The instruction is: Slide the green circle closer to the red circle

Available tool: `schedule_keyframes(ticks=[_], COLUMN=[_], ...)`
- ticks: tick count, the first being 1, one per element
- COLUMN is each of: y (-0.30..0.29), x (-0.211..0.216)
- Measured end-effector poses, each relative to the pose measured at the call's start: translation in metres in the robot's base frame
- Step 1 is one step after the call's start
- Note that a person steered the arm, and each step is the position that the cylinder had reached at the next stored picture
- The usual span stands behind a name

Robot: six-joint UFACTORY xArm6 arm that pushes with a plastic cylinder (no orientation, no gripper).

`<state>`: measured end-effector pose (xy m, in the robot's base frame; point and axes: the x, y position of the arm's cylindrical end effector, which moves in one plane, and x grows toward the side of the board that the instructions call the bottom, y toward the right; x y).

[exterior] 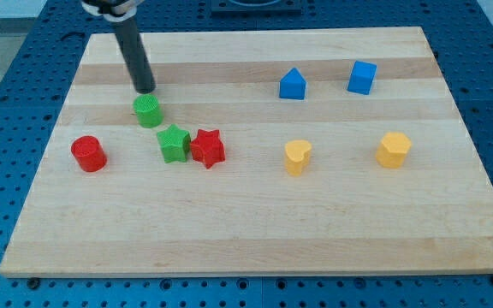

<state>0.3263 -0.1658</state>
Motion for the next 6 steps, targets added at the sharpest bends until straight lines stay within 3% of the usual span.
schedule_keyframes(ticks=[1, 3, 5, 6], y=[0.028, 0.028, 0.031, 0.018], x=[0.013, 0.078, 0.035, 0.048])
